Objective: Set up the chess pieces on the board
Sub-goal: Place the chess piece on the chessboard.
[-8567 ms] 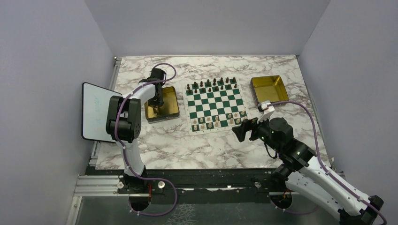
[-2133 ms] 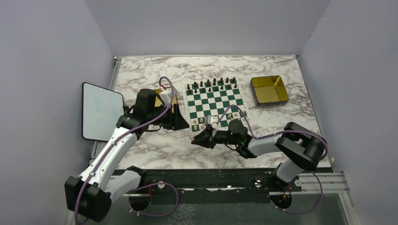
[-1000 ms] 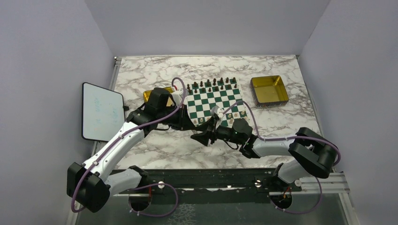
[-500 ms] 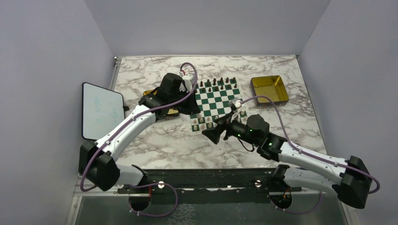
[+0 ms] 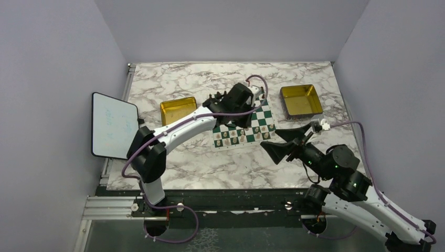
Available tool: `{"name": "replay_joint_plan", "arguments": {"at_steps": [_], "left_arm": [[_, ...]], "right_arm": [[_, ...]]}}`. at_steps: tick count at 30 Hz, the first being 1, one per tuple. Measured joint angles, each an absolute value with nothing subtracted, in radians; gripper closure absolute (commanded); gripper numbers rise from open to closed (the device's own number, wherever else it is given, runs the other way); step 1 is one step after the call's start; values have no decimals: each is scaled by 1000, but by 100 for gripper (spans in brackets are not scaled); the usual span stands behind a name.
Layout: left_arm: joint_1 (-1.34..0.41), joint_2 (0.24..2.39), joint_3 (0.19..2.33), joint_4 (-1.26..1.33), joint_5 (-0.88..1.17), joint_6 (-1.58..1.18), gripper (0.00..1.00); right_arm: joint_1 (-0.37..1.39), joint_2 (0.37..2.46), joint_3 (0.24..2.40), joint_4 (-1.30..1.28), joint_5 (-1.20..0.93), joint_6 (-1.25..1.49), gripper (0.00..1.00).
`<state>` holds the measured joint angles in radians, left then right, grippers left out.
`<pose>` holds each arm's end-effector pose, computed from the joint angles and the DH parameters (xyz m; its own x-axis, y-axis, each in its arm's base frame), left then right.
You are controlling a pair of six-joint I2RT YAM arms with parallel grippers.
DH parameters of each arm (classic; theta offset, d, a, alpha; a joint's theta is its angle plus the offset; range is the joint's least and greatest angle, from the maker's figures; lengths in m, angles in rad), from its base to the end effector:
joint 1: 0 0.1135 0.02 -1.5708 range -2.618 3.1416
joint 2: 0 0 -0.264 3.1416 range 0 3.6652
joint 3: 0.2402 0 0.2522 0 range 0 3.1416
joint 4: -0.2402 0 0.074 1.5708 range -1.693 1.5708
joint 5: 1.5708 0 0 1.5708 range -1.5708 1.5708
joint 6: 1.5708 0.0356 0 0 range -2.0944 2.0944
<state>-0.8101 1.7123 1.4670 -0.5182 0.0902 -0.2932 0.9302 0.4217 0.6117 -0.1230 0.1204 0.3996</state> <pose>0.2655 -0.2836 0.2979 -0.6778 0.2947 -0.6736 0.5958 0.7569 -0.2684 0.0736 0.0916 0.3341 -0.2449 0.3177 -0.9160 -0.6828 0.6142 0.3956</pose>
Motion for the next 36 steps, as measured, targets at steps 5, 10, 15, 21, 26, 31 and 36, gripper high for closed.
{"name": "replay_joint_plan", "arguments": {"at_steps": [5, 10, 15, 21, 26, 31, 36], "left_arm": [[-877, 1827, 1531, -496, 38, -290, 94], [-915, 1869, 1502, -428, -23, -291, 93], [-918, 1868, 1401, -324, -60, -292, 94], [-916, 1869, 1379, -280, -78, -292, 93], [-916, 1869, 1377, -253, -77, -301, 93], [-917, 1872, 1371, -234, -71, -310, 93], [-917, 1884, 1356, -224, -66, -313, 93]], "right_arm": [[930, 356, 643, -189, 169, 400, 0], [931, 334, 644, -252, 190, 403, 0], [931, 336, 661, -302, 197, 410, 0], [930, 325, 667, -312, 202, 411, 0], [930, 304, 667, -313, 220, 411, 0], [930, 304, 667, -319, 228, 411, 0], [930, 299, 667, -328, 236, 411, 0]]}}
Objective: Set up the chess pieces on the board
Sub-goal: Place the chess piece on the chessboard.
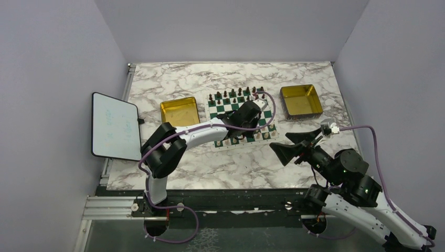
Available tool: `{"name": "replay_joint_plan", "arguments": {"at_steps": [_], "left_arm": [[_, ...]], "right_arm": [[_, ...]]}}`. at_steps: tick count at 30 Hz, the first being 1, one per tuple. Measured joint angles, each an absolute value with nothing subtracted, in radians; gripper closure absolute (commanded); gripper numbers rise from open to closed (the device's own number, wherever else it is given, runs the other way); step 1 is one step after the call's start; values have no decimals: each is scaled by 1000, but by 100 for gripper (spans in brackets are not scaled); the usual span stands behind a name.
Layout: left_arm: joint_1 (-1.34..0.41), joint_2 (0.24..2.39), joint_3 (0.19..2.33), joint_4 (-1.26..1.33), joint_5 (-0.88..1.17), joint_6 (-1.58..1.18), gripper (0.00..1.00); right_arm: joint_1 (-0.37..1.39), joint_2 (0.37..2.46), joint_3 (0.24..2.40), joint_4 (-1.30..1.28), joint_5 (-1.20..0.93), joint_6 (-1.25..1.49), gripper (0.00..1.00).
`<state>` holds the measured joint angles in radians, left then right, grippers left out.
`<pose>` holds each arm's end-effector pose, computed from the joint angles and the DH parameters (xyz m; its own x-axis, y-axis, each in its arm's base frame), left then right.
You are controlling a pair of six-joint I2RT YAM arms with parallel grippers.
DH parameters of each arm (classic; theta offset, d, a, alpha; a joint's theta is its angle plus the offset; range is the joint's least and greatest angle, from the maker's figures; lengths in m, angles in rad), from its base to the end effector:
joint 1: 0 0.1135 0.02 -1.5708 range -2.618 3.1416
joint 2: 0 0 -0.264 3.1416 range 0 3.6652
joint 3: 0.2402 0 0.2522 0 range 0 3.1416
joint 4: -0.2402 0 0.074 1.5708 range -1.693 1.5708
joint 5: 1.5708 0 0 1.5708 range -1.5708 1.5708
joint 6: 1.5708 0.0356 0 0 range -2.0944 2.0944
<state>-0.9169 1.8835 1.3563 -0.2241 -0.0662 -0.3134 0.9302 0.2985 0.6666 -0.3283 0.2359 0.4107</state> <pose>0.2593 -0.3344 0.2185 -0.6301 0.3165 -0.7091 0.5974 0.7809 -0.1824 0.0564 0.0617 0.3396 -0.2337 0.3360 -0.9124 -0.5962 0.6917 0.4075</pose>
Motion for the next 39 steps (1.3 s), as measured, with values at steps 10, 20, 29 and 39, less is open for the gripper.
{"name": "replay_joint_plan", "arguments": {"at_steps": [10, 20, 29, 39], "left_arm": [[-917, 1893, 1314, -174, -46, -313, 93], [-917, 1913, 1299, -149, -42, -312, 93], [-917, 1917, 1293, -131, -43, -305, 93], [-917, 1931, 1285, -112, -42, -305, 87]], "right_arm": [[930, 295, 667, -344, 250, 411, 0], [931, 292, 667, -346, 256, 411, 0], [931, 292, 667, -346, 258, 411, 0], [930, 291, 667, -346, 258, 411, 0]]}}
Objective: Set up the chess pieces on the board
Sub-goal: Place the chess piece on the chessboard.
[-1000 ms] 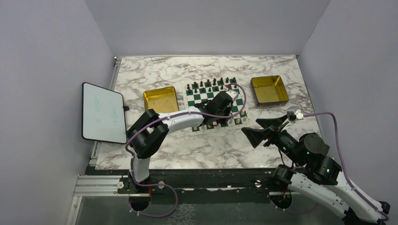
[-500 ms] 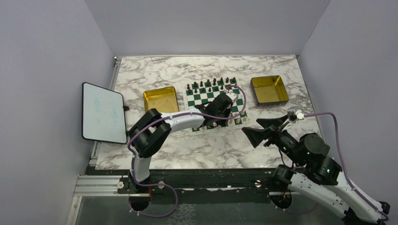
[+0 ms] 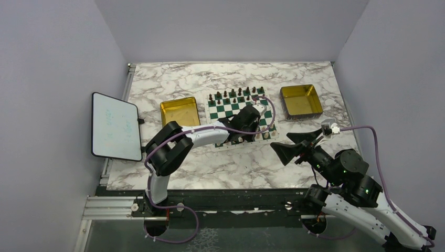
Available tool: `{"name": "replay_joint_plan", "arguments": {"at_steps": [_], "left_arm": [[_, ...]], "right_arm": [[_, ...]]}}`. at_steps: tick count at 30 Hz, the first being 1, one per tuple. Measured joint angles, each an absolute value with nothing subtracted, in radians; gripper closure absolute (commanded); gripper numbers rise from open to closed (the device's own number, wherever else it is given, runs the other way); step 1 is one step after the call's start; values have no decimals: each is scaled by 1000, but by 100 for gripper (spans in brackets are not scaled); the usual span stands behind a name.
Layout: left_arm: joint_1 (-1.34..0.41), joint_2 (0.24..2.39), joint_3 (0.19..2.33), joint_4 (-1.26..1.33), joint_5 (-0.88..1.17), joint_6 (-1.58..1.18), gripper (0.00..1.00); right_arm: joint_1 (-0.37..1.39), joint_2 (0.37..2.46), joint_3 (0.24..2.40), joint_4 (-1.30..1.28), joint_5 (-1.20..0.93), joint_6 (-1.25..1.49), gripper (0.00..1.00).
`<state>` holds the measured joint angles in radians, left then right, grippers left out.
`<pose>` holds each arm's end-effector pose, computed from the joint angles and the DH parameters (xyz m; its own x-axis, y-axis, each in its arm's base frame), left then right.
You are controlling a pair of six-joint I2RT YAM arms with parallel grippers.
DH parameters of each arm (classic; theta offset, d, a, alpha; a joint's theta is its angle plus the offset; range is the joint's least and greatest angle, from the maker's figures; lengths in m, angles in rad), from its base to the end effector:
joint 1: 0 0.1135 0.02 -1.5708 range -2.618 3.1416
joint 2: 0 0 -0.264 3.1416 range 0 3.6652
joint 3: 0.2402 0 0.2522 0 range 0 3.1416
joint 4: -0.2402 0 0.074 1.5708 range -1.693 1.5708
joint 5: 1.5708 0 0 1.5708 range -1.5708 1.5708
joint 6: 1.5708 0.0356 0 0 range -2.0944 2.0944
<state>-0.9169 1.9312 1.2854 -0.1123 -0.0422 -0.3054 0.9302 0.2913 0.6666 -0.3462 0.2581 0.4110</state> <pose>0.2593 -0.3359 0.1857 -0.6317 0.3304 -0.7013 0.6128 0.7669 -0.1907 0.0559 0.0598 0.3381 -0.2328 0.3340 -0.9134 -0.5778 0.7079 0.4062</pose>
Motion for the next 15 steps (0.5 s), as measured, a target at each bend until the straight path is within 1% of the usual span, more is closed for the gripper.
{"name": "replay_joint_plan", "arguments": {"at_steps": [3, 7, 15], "left_arm": [[-916, 1934, 1284, -102, -42, -302, 84], [-917, 1934, 1284, -100, -42, -294, 74], [-916, 1950, 1284, -109, -42, -286, 63]], "right_arm": [[930, 291, 667, -348, 258, 411, 0], [930, 284, 667, -360, 268, 411, 0], [930, 279, 669, -362, 276, 410, 0]]}}
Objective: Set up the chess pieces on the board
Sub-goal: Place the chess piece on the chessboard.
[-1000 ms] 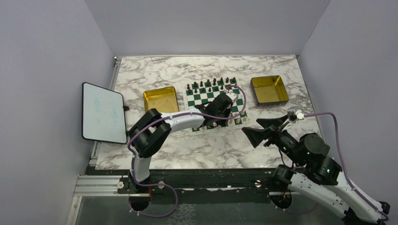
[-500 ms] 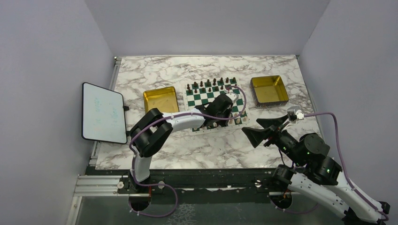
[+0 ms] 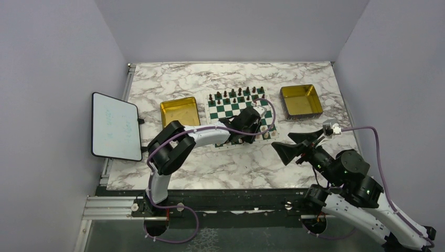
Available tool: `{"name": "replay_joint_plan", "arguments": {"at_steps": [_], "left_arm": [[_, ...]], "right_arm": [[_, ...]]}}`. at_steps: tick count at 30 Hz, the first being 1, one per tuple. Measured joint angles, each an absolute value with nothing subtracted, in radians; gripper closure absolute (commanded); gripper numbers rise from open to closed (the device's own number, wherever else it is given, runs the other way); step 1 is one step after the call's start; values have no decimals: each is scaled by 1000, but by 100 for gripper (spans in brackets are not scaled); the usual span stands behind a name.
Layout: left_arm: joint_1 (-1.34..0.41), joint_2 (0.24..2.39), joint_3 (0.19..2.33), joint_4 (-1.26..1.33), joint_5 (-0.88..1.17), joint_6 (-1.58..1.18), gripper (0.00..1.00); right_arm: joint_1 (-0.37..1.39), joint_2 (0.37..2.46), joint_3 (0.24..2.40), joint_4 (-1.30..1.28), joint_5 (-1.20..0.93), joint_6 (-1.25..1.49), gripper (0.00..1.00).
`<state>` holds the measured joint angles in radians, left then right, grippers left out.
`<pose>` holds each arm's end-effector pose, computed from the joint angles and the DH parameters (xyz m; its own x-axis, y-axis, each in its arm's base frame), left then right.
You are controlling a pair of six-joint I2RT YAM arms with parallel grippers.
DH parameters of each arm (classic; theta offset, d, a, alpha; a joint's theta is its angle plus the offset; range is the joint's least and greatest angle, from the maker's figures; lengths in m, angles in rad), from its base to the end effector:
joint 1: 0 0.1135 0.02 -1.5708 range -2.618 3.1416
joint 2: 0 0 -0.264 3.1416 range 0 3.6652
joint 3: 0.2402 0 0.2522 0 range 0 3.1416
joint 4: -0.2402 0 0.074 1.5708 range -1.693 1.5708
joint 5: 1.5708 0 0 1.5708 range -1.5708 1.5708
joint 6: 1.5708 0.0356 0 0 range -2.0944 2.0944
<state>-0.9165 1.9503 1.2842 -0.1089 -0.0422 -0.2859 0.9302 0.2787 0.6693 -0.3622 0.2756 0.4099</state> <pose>0.2603 -0.3369 0.1779 -0.6270 0.3544 -0.6937 0.6229 0.7629 -0.1732 0.0544 0.0568 0.3379 -0.2271 0.3370 -0.9137 -0.5652 0.7184 0.4055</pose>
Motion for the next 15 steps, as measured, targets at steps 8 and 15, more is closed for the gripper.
{"name": "replay_joint_plan", "arguments": {"at_steps": [8, 15], "left_arm": [[-917, 1956, 1299, -145, -43, -267, 56], [-917, 1956, 1335, -168, -43, -255, 56]], "right_arm": [[931, 305, 670, -362, 276, 410, 0], [930, 332, 670, -362, 276, 411, 0]]}}
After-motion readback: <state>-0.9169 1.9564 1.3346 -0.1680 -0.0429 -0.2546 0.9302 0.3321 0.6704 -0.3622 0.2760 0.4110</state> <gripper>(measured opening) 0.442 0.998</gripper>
